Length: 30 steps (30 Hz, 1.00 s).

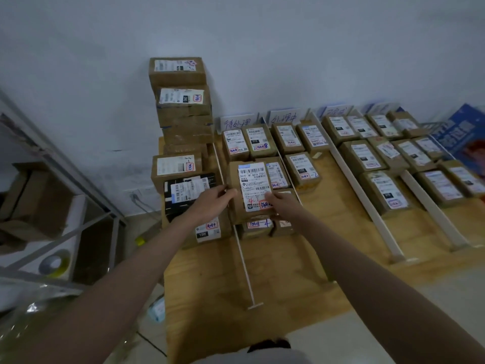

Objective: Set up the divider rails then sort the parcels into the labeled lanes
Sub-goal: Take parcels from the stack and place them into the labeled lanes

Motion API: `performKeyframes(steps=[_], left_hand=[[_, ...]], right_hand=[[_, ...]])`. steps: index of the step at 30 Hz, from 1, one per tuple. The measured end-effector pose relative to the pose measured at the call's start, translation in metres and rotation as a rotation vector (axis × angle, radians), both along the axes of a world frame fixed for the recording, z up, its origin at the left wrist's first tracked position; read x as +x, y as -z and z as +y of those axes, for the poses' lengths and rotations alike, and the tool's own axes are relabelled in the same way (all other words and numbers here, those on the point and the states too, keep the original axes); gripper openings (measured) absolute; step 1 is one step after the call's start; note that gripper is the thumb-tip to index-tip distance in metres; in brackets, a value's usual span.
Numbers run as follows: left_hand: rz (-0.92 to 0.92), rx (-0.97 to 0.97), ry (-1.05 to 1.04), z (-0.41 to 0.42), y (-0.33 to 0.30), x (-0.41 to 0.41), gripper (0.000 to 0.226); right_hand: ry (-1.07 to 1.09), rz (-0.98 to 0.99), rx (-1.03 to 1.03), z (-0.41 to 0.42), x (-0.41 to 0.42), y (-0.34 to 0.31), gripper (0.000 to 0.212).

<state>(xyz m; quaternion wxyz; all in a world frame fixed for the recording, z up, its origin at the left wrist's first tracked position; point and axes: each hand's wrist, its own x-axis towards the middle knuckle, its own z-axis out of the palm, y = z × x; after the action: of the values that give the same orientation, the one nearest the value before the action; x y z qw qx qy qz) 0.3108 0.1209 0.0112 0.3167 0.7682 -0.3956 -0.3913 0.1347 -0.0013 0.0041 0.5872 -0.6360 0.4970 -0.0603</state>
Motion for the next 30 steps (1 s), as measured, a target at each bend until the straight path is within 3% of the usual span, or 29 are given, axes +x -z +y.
performKeyframes(steps=[3, 8, 17, 30], left_hand=[[-0.059, -0.003, 0.043, -0.001, 0.007, -0.017, 0.051], [-0.396, 0.054, 0.067, 0.013, 0.031, -0.045, 0.054], [-0.804, 0.207, 0.098, 0.063, 0.062, -0.122, 0.046], [-0.824, 0.33, 0.025, 0.115, 0.08, -0.156, 0.052]], right_hand=[[0.036, 0.055, -0.072, 0.001, -0.021, -0.001, 0.038], [0.003, 0.168, -0.187, 0.001, -0.062, 0.007, 0.045], [-0.109, 0.187, -0.15, 0.034, -0.129, 0.037, 0.041], [-0.226, 0.287, -0.037, 0.049, -0.142, 0.111, 0.033]])
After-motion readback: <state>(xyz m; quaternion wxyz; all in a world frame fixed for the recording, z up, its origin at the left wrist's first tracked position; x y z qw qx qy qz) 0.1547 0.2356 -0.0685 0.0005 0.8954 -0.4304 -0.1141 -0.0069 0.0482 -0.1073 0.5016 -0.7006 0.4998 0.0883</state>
